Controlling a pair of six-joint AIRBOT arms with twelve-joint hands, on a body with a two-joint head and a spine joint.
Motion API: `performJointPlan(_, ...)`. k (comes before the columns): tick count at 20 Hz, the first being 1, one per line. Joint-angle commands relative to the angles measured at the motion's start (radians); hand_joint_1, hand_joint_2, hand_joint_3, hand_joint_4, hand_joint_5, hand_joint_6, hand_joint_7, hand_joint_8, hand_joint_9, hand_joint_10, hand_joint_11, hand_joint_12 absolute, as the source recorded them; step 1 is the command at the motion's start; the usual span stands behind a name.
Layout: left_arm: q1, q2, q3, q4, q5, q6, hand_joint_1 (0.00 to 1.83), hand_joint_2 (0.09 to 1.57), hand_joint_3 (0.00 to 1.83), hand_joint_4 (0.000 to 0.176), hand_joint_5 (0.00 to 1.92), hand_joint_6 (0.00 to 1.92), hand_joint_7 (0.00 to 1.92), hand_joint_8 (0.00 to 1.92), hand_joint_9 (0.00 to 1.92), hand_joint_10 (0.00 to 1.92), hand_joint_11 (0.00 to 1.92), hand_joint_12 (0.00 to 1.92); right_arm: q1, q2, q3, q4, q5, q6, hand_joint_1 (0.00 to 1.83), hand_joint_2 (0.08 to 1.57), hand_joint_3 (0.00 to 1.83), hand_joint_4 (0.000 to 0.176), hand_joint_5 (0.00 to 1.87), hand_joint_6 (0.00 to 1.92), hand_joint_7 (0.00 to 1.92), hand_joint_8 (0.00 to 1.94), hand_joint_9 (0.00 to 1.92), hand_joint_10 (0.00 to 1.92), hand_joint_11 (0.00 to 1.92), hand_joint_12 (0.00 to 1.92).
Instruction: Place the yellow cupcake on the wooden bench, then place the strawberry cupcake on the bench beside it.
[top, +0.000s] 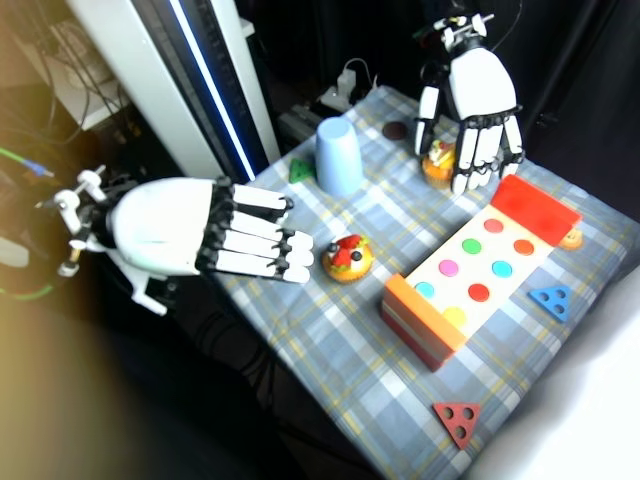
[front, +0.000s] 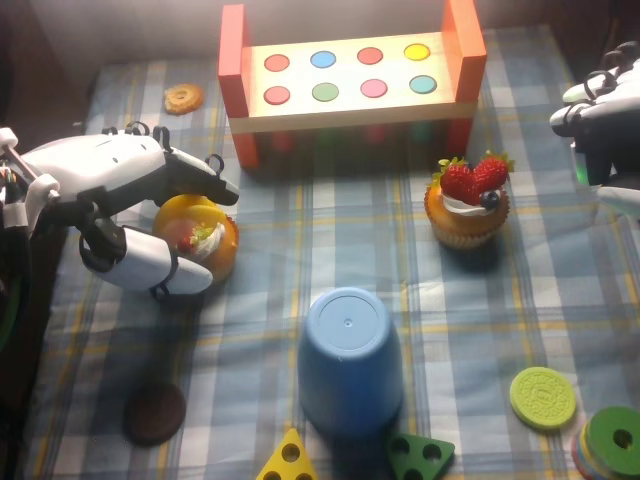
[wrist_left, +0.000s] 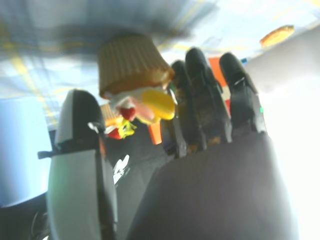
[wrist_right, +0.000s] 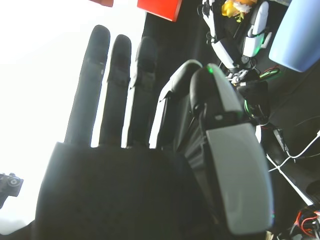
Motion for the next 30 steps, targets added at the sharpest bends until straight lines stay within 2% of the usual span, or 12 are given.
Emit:
performJointPlan(1, -0.012, -0.007, 0.008, 0.004, -0.073, 0.001, 0.99, 1.06, 0.00, 0.083, 0.70, 0.00, 0.84, 0.02, 0.75, 0.02, 0.02, 0.90, 0.005, 0.001, 0.004, 0.029, 0.122, 0.006, 0.83, 1.30, 0.00, 0.176, 0.64, 1.48, 0.81, 0.01, 0.67, 0.01, 0.60, 0.21)
performJointPlan(3, -0.013, -0.009, 0.013, -0.010, -0.072, 0.001, 1.09, 1.10, 0.00, 0.070, 0.73, 0.00, 0.87, 0.01, 0.77, 0.01, 0.03, 0.89, 0.003, 0.001, 0.004, 0.030, 0.122, 0.006, 0.83, 1.30, 0.00, 0.176, 0.64, 1.48, 0.82, 0.01, 0.68, 0.01, 0.61, 0.21)
performJointPlan(4, -0.013, -0.010, 0.014, -0.011, -0.072, 0.001, 1.28, 1.16, 0.00, 0.034, 0.78, 0.00, 0.85, 0.97, 0.79, 0.00, 0.05, 0.92, 0.002, 0.001, 0.004, 0.030, 0.122, 0.006, 0.83, 1.30, 0.00, 0.176, 0.64, 1.49, 0.82, 0.01, 0.68, 0.02, 0.61, 0.21)
performJointPlan(5, -0.016, -0.014, 0.016, -0.015, -0.074, 0.001, 1.24, 1.17, 0.00, 0.000, 0.83, 0.92, 0.85, 1.15, 0.87, 0.02, 0.07, 1.00, 0.000, 0.001, 0.004, 0.032, 0.122, 0.007, 0.83, 1.30, 0.00, 0.176, 0.64, 1.49, 0.82, 0.01, 0.68, 0.01, 0.62, 0.21)
performJointPlan(6, -0.018, -0.017, 0.015, -0.017, -0.082, 0.001, 1.25, 1.15, 0.00, 0.000, 0.89, 0.87, 0.96, 1.20, 0.97, 0.06, 0.12, 1.08, -0.002, 0.001, 0.004, 0.034, 0.122, 0.007, 0.84, 1.31, 0.00, 0.147, 0.63, 1.49, 0.84, 0.01, 0.69, 0.01, 0.63, 0.22)
performJointPlan(12, -0.092, 0.041, -0.032, 0.183, -0.184, -0.243, 1.24, 1.11, 0.00, 0.000, 1.01, 0.77, 0.99, 1.12, 1.11, 0.06, 0.19, 0.96, -0.011, 0.001, 0.004, 0.043, 0.131, 0.011, 0.82, 1.33, 0.00, 0.135, 0.60, 1.54, 0.86, 0.01, 0.71, 0.01, 0.62, 0.23)
performJointPlan(13, -0.107, 0.048, -0.034, 0.211, -0.197, -0.272, 1.26, 1.12, 0.00, 0.000, 1.03, 0.67, 0.95, 1.26, 1.12, 0.10, 0.21, 1.21, -0.012, 0.001, 0.004, 0.043, 0.131, 0.011, 0.84, 1.33, 0.00, 0.115, 0.61, 1.54, 0.88, 0.01, 0.72, 0.01, 0.61, 0.22)
performJointPlan(17, -0.251, 0.055, -0.030, 0.314, -0.236, -0.301, 1.22, 1.13, 0.00, 0.000, 0.95, 0.94, 0.98, 1.07, 0.99, 0.03, 0.10, 0.84, -0.016, -0.001, 0.004, 0.045, 0.132, 0.011, 0.85, 1.33, 0.00, 0.108, 0.61, 1.53, 0.88, 0.01, 0.72, 0.00, 0.61, 0.22)
performJointPlan(20, -0.371, 0.018, 0.012, 0.356, -0.215, -0.301, 1.27, 1.09, 0.00, 0.000, 1.12, 0.52, 1.03, 1.12, 1.09, 0.35, 0.39, 1.43, -0.016, -0.006, 0.008, 0.045, 0.133, 0.011, 0.84, 1.32, 0.00, 0.130, 0.62, 1.52, 0.90, 0.01, 0.73, 0.01, 0.62, 0.21)
performJointPlan(24, -0.486, -0.090, 0.138, 0.336, -0.049, -0.301, 1.26, 1.06, 0.00, 0.000, 1.11, 0.58, 1.11, 0.95, 1.07, 0.53, 0.57, 1.37, -0.016, -0.019, 0.021, 0.044, 0.132, 0.011, 0.84, 1.32, 0.00, 0.144, 0.62, 1.51, 0.92, 0.01, 0.74, 0.01, 0.63, 0.21)
performJointPlan(26, -0.502, -0.163, 0.220, 0.304, 0.015, -0.294, 1.27, 1.07, 0.00, 0.000, 1.12, 0.54, 1.07, 1.04, 1.08, 0.61, 0.66, 1.42, -0.015, -0.028, 0.027, 0.043, 0.131, 0.011, 0.85, 1.32, 0.00, 0.112, 0.61, 1.53, 0.92, 0.00, 0.74, 0.00, 0.63, 0.20)
performJointPlan(30, -0.510, -0.293, 0.379, 0.044, 0.129, -0.081, 1.27, 1.09, 0.00, 0.000, 1.17, 0.40, 0.99, 1.19, 0.84, 1.12, 0.43, 1.61, -0.012, -0.035, 0.036, 0.032, 0.119, 0.012, 0.84, 1.33, 0.00, 0.114, 0.61, 1.53, 0.94, 0.01, 0.75, 0.00, 0.63, 0.19)
